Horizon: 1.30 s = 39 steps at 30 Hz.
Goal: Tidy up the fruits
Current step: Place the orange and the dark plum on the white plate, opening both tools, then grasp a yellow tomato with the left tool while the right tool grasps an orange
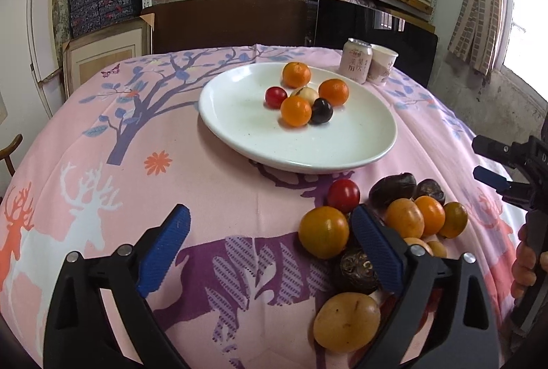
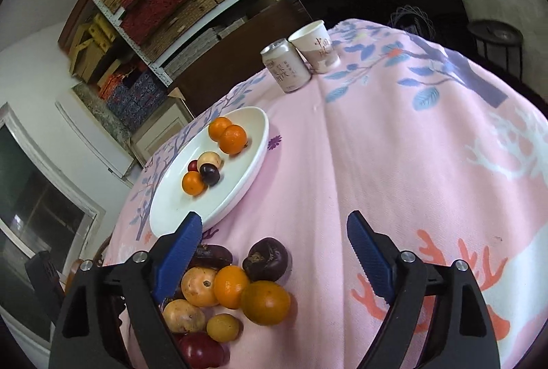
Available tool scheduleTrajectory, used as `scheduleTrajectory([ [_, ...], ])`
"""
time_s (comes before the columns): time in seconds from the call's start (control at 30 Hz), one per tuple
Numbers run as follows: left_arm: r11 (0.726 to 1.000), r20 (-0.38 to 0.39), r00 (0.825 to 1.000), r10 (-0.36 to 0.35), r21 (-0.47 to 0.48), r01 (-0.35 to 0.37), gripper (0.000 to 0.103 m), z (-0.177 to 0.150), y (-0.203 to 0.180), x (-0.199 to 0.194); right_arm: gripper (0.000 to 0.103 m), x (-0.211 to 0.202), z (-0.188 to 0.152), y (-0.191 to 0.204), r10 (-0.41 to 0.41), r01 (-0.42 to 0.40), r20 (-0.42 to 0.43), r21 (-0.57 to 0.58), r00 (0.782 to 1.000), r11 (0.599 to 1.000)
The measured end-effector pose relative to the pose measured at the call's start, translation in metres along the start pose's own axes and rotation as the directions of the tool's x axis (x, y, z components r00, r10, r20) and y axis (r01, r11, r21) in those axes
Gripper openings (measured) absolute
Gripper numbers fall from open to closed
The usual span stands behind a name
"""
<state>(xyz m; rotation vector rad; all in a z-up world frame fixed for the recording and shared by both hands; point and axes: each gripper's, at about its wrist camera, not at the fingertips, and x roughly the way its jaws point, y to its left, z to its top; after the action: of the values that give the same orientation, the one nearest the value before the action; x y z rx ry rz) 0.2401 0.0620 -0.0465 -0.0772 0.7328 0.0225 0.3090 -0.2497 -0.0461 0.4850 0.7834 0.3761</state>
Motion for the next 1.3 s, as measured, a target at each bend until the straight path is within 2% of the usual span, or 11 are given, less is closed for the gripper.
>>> scheduleTrajectory([
  [0.37,0.998,-0.058,0.998,0.027,0.058,-0.024,0.094,0.002,-0.011,0.023,0.088,0.005,-0.002,0.000,0.012,-0.011,-0.035,0.035,0.999,0.999],
  [0.47,0.998,-0.057,0.997,0.042,0.048,-0.039,0.099,0.001,-0.003,0.021,0.088,0.006,-0.002,-0.002,0.011,-0.010,-0.039,0.040,0.999,0.999],
  [0.53,0.996,-0.036,0.996,0.081,0.032,-0.080,0.099,0.000,0.008,0.013,0.088,0.006,-0.002,-0.005,0.010,-0.008,-0.042,0.047,0.999,0.999],
  [0.63,0.985,-0.032,0.985,0.171,-0.028,-0.172,0.099,0.000,0.035,0.003,0.089,0.008,-0.001,-0.009,0.018,-0.014,-0.051,0.069,0.999,0.998],
  [0.73,0.979,-0.054,0.993,0.103,-0.171,-0.111,0.098,-0.005,0.066,-0.004,0.089,0.008,-0.001,-0.010,0.031,-0.026,-0.057,0.085,0.998,0.996],
  [0.8,0.974,-0.057,0.994,0.098,-0.200,-0.108,0.098,-0.009,0.073,-0.006,0.089,0.007,-0.002,-0.009,0.039,-0.034,-0.059,0.086,0.998,0.996],
  [1.1,0.989,-0.053,0.993,0.105,-0.095,-0.110,0.097,-0.018,0.050,-0.009,0.089,0.008,-0.002,-0.008,0.044,-0.038,-0.066,0.082,0.997,0.996],
  [1.13,0.992,-0.056,0.994,0.094,-0.083,-0.098,0.097,-0.021,0.047,-0.011,0.089,0.008,-0.002,-0.008,0.042,-0.037,-0.065,0.080,0.997,0.996],
  [1.17,0.993,-0.056,0.995,0.088,-0.070,-0.092,0.091,-0.023,0.043,-0.012,0.089,0.008,-0.002,-0.008,0.041,-0.035,-0.066,0.078,0.997,0.996],
  [1.2,0.995,-0.057,0.995,0.080,-0.051,-0.083,0.080,-0.024,0.039,-0.012,0.089,0.008,-0.002,-0.007,0.039,-0.034,-0.068,0.075,0.997,0.997],
  [1.3,0.999,-0.070,0.996,0.052,-0.001,-0.052,0.065,-0.028,0.027,-0.010,0.089,0.009,-0.003,-0.006,0.034,-0.029,-0.073,0.064,0.997,0.997],
])
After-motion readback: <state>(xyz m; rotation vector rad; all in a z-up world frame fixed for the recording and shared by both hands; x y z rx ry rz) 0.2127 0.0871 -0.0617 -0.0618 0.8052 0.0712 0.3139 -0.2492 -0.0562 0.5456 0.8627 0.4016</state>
